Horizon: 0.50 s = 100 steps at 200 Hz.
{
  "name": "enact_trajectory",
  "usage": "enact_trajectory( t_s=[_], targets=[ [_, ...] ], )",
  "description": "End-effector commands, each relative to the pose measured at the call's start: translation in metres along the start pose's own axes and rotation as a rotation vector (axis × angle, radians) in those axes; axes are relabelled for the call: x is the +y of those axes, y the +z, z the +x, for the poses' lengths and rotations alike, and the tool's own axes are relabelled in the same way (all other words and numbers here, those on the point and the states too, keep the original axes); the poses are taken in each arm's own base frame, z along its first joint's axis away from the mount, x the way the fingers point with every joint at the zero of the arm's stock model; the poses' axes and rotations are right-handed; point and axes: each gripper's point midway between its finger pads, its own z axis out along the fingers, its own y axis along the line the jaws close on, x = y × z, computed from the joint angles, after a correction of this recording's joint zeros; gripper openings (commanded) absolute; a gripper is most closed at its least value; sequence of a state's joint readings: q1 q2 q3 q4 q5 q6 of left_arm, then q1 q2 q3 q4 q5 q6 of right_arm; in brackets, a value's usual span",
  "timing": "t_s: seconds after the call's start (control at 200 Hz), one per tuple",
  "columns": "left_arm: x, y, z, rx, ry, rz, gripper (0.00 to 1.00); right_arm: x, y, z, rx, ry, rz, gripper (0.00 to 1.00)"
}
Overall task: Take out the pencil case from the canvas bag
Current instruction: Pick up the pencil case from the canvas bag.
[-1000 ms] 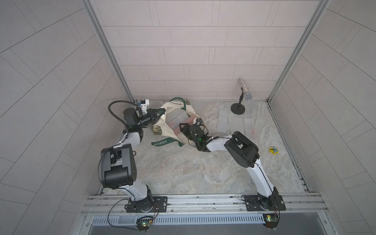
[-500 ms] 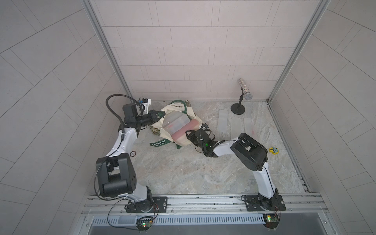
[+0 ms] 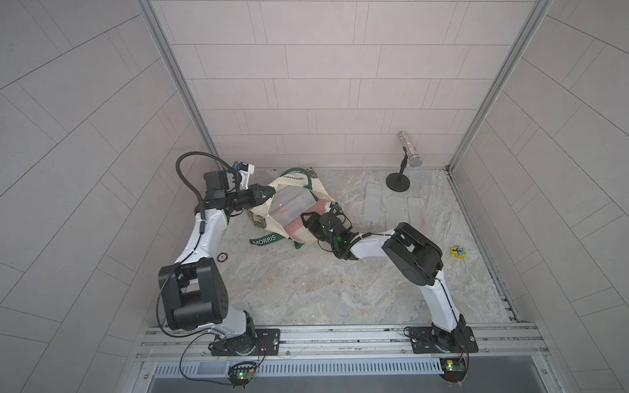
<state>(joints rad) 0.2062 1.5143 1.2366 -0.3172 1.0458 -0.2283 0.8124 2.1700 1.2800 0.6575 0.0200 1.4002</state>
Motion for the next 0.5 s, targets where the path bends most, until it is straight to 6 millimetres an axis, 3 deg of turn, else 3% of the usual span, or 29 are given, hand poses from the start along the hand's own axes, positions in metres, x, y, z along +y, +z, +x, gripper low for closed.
enact_trajectory(
  t_s=[0.0,0.11,0.265,0.495],
  targets=[
    [-0.030,-0.010,-0.010,0.044,0.104,0.050,0.00,-0.030,0.006,0.011,0.002,0.028,0.105,0.57],
    [-0.023,-0.006,-0.006,0.056,0.123,0.008,0.00,-0.032,0.013,0.016,0.014,0.055,0.107,0.57],
    [-0.028,0.001,0.005,0.088,0.147,0.018,0.00,-0.035,0.024,0.017,0.028,0.070,0.120,0.57],
    [-0.030,0.011,0.020,0.126,0.154,0.016,0.00,-0.040,0.028,0.012,0.018,0.088,0.090,0.45]
  ],
)
